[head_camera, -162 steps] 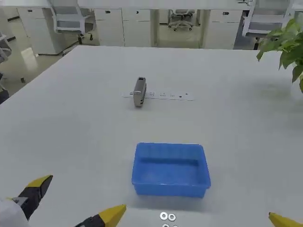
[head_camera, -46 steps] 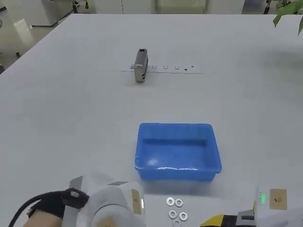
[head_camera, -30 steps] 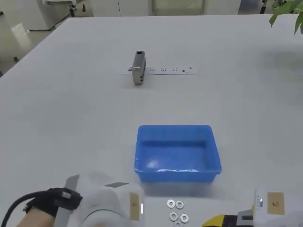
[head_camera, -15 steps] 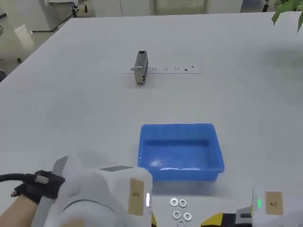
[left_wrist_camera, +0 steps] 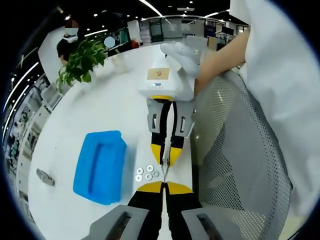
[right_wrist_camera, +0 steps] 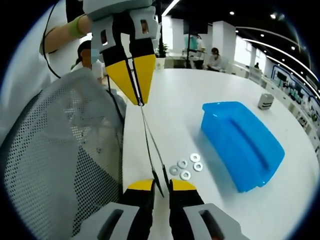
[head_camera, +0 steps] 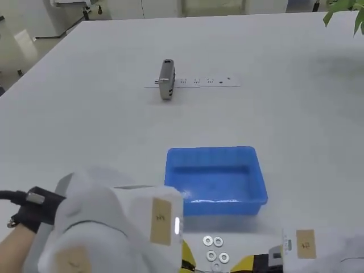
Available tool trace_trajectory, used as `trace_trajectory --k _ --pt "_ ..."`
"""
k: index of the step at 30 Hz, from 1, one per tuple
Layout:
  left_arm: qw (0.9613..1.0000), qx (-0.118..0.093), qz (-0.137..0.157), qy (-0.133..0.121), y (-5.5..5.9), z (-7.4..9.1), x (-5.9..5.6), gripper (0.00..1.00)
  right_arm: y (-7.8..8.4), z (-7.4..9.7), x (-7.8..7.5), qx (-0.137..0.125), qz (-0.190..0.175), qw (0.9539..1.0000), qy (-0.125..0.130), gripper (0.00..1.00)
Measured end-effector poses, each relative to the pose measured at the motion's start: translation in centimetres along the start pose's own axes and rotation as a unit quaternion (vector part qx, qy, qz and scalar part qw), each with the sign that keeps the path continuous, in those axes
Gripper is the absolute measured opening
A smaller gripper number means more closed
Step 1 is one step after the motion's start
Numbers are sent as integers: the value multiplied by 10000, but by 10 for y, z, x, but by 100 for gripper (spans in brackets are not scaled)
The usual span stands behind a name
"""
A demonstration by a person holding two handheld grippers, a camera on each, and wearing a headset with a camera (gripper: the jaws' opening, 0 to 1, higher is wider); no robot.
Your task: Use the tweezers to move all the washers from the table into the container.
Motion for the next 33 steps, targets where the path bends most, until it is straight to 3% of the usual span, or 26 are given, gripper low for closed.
trace_trajectory --k 9,21,33 --pt "9999 -56 -147 -1 -15 9 6 0 -12 -8 -5 -265 45 9996 -91 6" --pt "9997 2 -245 53 -27 5 20 0 -18 -15 -13 -444 -96 9989 -105 6" --pt "9994 123 -180 273 -26 2 22 0 -15 -19 -11 -424 -172 9988 -191 6"
Point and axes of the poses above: the centre of the closed fingertips' face, and the gripper's own axes: z roughly backward along the fingers, x roughly to its left, y roughly out of its underside, the point moved 4 cm from there along z, roughly backward along the fingers, and after that the axes turned 11 degrees about -x, right-handed, at the moved point
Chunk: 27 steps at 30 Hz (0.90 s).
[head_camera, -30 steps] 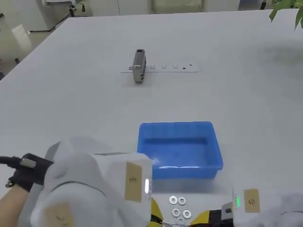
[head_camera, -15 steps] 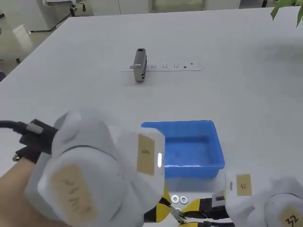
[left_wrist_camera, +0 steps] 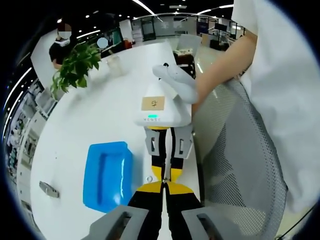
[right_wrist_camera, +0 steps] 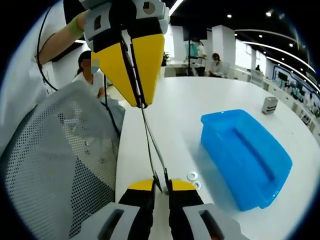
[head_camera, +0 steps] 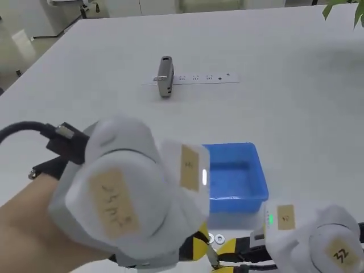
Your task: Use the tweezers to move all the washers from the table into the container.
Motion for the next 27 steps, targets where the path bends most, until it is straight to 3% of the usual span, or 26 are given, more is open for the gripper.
trace_trajectory --k 7,9,12,15,27 --pt "9998 -18 149 127 -3 -2 2 0 -3 1 2 -4 -39 10000 -28 11" --pt "9998 -31 153 126 -4 -3 3 0 -13 4 3 -137 113 9998 10 11" --pt "9997 -33 188 137 -5 -4 4 0 -31 6 3 -517 -64 9986 60 12" --pt "9996 -58 248 158 -5 -5 7 0 -42 7 3 -723 -162 9972 48 14" --pt "9991 -124 333 219 -7 -10 6 0 -30 3 1 -452 -80 9989 -80 5"
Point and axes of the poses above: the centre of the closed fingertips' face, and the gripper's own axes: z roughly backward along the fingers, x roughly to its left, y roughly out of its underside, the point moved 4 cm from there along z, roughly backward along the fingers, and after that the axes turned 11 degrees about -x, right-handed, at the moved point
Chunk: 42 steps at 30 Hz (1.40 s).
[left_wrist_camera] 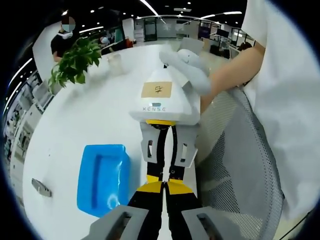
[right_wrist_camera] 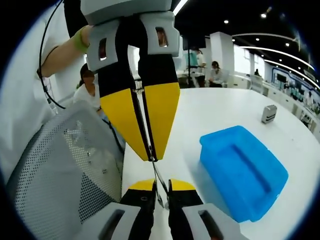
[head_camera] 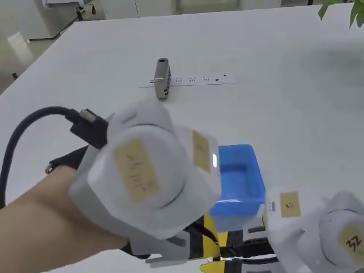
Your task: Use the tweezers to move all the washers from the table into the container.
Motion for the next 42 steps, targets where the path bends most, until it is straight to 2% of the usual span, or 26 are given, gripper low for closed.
trace_trajectory --k 3,5,6,7,10,11,13,15,19,21,22,23,24,27,28,30,32,33,35,36,38,39,40,41,42 --pt "10000 -33 -25 -66 0 -1 1 0 0 0 -1 3 42 10000 55 4" --pt "9992 -283 158 -240 -3 -3 3 1 1 1 -1 15 75 9999 89 3" --pt "9980 -450 296 -335 -5 -2 3 7 1 1 -1 9 73 9999 91 3" --pt "9970 -529 414 -379 -5 -1 2 12 1 1 -1 2 81 9999 97 3" --pt "9913 -891 712 -652 -3 2 2 23 1 2 -1 -43 60 9999 150 3" --pt "9882 -1036 820 -778 -3 3 3 29 1 2 -2 -68 54 9998 188 2" --pt "9778 -1407 1201 -983 -2 7 0 39 1 2 -3 -122 -57 9996 236 2" --pt "9625 -1753 1619 -1288 5 13 -1 52 1 3 -6 -170 -151 9993 306 2" --pt "9464 -1934 1867 -1792 23 23 -4 63 2 4 -8 -269 -364 9982 391 2" --pt "9311 -2261 2117 -1926 28 28 -8 65 2 4 -8 -313 -440 9977 415 2" --pt "9180 -2495 2298 -2053 30 31 -9 67 2 5 -8 -325 -472 9974 434 2" --pt "9087 -2643 2415 -2145 32 34 -9 69 2 5 -9 -344 -511 9971 450 2" --pt "8954 -2836 2546 -2302 35 37 -9 71 2 5 -9 -358 -548 9968 461 2" --pt "8770 -2968 2622 -2721 45 44 -9 78 2 6 -10 -406 -670 9956 523 2" --pt "8683 -3025 2637 -2916 49 47 -8 81 1 7 -10 -448 -747 9947 544 2" --pt "8565 -3025 2543 -3320 56 53 -7 84 0 9 -10 -543 -878 9930 583 2" --pt "8520 -2954 2419 -3583 61 56 -7 87 -1 10 -11 -577 -938 9919 630 2" --pt "8529 -2849 2250 -3752 64 56 -8 89 -1 11 -11 -584 -967 9914 663 2" --pt "8541 -2573 2137 -3984 71 56 -12 90 -2 13 -12 -605 -1027 9902 728 2" --pt "8517 -2574 2081 -4062 71 57 -14 90 -3 14 -13 -620 -1041 9898 755 2" --pt "8433 -2640 2095 -4187 74 59 -20 92 -5 17 -14 -678 -1091 9883 823 2" --pt "8366 -2699 2178 -4240 77 60 -24 93 -6 19 -14 -715 -1128 9872 869 2" --pt "8352 -2716 2209 -4241 78 60 -26 95 -7 21 -15 -747 -1155 9864 896 2" --pt "8309 -2715 2266 -4295 81 61 -30 96 -8 22 -15 -778 -1183 9856 928 2" --pt "8283 -2713 2294 -4333 84 62 -32 96 -9 23 -15 -784 -1190 9853 940 2"
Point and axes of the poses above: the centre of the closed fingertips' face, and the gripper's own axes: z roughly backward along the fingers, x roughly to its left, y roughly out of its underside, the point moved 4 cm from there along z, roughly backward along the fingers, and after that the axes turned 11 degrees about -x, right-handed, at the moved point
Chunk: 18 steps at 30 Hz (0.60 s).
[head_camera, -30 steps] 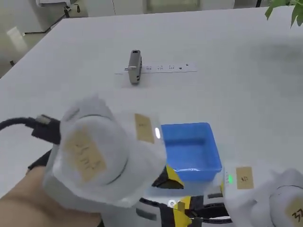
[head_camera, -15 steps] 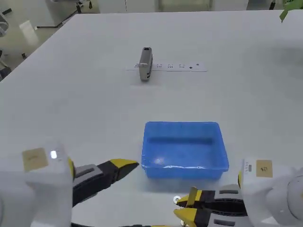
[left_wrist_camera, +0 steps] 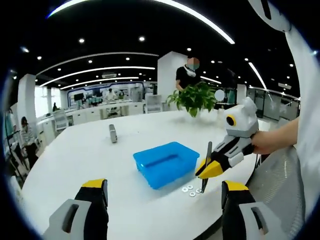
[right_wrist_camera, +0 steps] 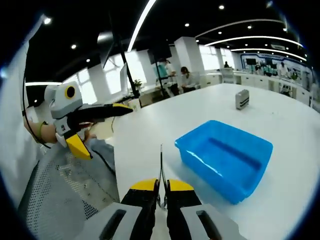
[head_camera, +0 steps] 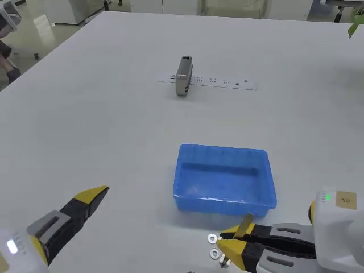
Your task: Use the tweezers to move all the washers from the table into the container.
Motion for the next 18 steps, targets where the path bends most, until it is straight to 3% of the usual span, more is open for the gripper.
trace_trajectory --k 6,9,12,14,16,18 --pt "9998 -88 147 -103 8 5 -6 99 -5 8 -4 -122 -70 9997 185 3" --pt "9998 -139 48 -161 11 4 -6 99 -7 11 -5 -174 -116 9995 249 3" --pt "9992 -185 292 -192 12 11 -7 99 -9 15 -6 -210 -122 9991 334 3" --pt "9984 -328 432 -157 13 19 -12 99 -10 17 -7 -235 -122 9989 376 3" --pt "9923 -649 949 -467 6 22 -8 99 -10 19 -8 -261 -142 9986 428 3" --pt "9939 -708 763 -376 6 23 -10 99 -11 20 -9 -291 -144 9984 471 3"
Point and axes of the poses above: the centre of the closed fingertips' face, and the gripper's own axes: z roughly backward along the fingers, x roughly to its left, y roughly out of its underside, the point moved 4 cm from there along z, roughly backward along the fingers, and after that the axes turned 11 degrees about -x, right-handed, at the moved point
